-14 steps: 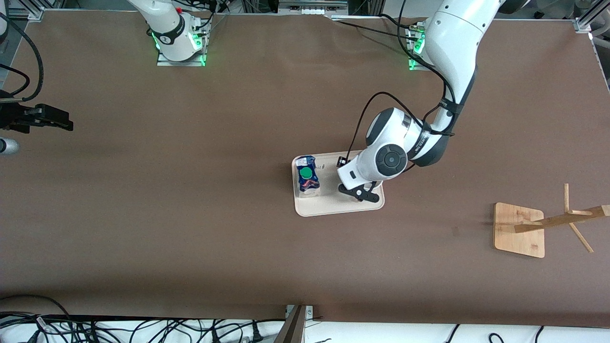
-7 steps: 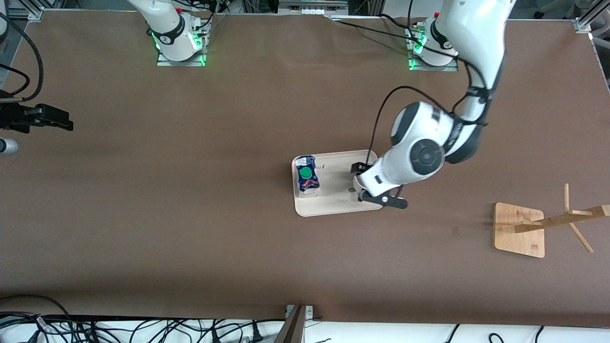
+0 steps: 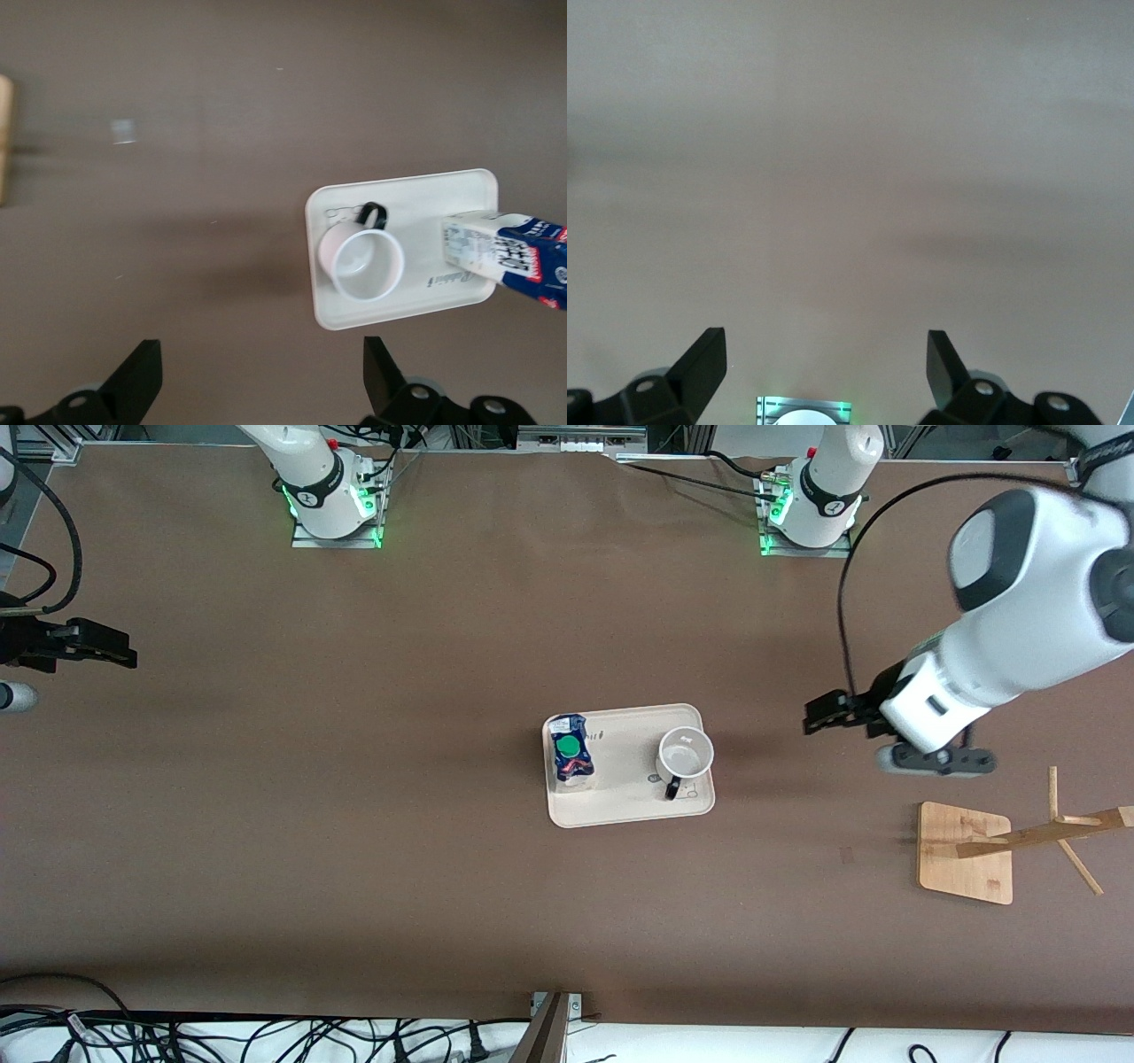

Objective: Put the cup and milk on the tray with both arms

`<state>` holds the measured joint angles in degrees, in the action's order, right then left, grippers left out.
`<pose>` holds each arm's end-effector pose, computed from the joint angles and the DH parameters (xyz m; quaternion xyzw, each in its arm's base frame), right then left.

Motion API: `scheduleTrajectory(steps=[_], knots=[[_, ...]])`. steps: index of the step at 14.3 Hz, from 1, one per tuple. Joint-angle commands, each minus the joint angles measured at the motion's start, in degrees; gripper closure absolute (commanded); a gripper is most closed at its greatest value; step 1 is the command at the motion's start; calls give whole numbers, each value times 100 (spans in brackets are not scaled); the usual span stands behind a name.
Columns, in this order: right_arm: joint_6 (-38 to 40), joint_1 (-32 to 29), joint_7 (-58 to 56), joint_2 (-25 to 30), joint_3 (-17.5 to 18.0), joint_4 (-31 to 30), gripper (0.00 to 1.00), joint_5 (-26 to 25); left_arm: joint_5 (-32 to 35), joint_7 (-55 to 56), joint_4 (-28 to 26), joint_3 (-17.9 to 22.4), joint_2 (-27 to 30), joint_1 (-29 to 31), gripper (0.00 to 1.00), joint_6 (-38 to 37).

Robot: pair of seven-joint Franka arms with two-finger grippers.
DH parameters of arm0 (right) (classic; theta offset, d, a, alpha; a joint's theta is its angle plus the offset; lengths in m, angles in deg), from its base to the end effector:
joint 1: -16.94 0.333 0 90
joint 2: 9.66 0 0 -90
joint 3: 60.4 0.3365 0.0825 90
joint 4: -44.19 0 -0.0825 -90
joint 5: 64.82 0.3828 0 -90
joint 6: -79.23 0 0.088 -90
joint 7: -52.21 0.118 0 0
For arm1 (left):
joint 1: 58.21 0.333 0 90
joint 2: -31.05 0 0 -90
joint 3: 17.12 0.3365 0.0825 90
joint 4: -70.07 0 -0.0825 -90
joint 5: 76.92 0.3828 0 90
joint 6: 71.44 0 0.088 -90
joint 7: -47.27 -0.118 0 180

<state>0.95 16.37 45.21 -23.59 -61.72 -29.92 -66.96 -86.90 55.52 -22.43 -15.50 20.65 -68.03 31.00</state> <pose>0.6071 -0.0231 0.6042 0.9953 0.0423 -0.0864 0.0147 0.6119 -0.1063 0.5267 0.9964 0.0193 -0.0157 0.0809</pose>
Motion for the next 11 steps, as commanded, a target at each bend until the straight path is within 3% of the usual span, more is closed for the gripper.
scheduleTrajectory(steps=[1, 4, 11], knots=[[-29, 22, 103, 83, 0, -60, 0, 48, 583, -34, -593, -48, 836, 190, 0, -127], [-319, 31, 103, 48, 9, -51, 0, 38, 935, 10, -585, -39, 1074, 331, 0, -506], [-584, 110, 411, 31, 18, -51, 0, 30, 971, 10, -576, 136, 1110, 428, 0, -524]])
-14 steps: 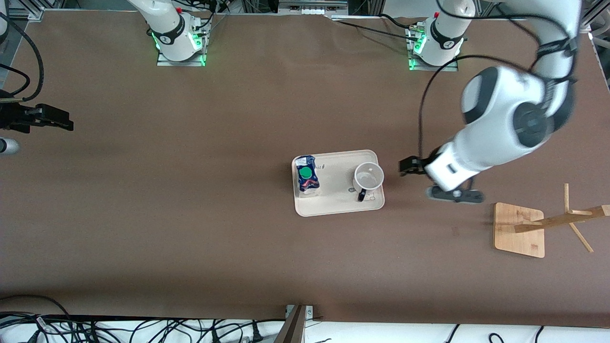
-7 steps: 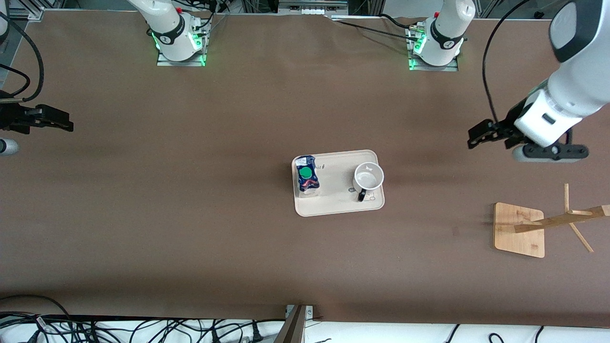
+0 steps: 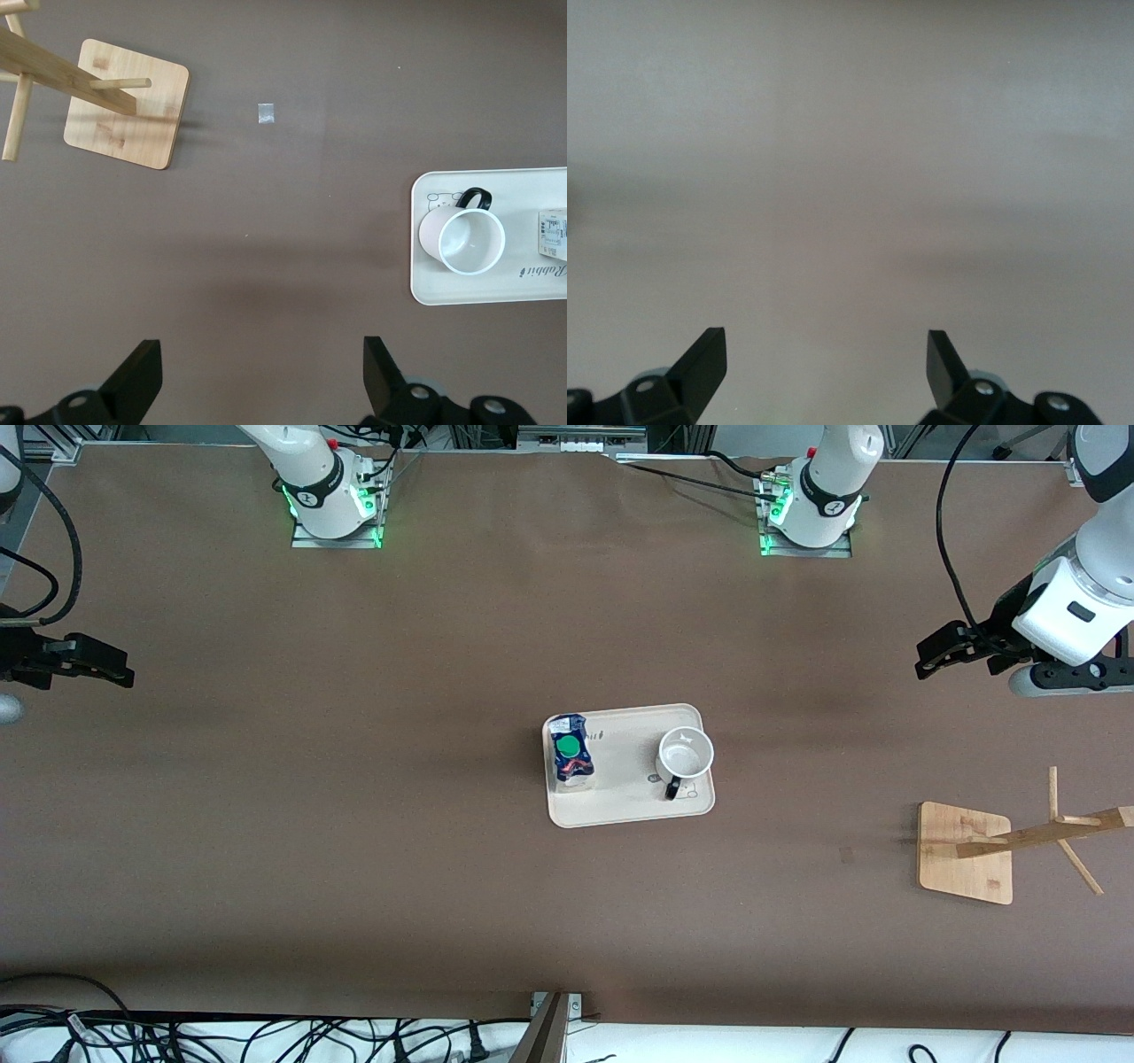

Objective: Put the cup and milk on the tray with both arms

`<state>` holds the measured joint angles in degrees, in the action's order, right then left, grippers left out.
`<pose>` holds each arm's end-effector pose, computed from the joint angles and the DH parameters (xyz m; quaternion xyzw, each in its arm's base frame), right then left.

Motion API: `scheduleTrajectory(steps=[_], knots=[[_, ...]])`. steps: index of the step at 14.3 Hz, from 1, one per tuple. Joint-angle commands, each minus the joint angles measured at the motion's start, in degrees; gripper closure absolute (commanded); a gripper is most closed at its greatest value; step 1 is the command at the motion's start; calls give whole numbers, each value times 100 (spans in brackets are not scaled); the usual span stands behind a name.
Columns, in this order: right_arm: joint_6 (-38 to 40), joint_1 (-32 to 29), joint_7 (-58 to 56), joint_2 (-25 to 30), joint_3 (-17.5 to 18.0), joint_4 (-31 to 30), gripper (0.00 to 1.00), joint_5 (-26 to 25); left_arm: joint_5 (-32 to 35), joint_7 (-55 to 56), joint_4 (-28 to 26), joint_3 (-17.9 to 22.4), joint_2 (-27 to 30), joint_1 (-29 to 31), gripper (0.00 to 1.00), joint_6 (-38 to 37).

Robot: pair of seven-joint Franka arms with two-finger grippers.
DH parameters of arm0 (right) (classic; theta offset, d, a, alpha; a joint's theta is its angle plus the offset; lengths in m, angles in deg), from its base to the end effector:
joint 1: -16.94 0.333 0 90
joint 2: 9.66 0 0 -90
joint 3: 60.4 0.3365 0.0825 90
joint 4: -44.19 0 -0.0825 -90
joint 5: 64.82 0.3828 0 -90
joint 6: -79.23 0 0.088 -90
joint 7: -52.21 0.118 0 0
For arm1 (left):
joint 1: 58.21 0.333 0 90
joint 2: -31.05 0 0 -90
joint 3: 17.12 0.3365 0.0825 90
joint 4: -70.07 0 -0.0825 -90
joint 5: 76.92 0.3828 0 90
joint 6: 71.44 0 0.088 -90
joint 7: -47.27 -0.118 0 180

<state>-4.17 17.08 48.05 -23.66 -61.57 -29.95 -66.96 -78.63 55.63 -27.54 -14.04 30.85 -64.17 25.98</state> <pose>0.6192 -0.0141 0.6097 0.9986 0.0261 -0.0422 0.0192 0.5605 -0.0314 0.5804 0.9986 0.0498 -0.0048 0.0143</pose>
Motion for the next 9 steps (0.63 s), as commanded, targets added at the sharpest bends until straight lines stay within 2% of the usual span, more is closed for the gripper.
scheduleTrajectory(steps=[1, 9], knots=[[-71, 39, 118, 38, 3, -48, 0, 29, 144, 8, -30, 0, 81, 51, 0, -66], [-62, 39, 109, 47, 3, -48, 0, 38, 127, 105, -3, 0, 90, 95, 0, -145]])
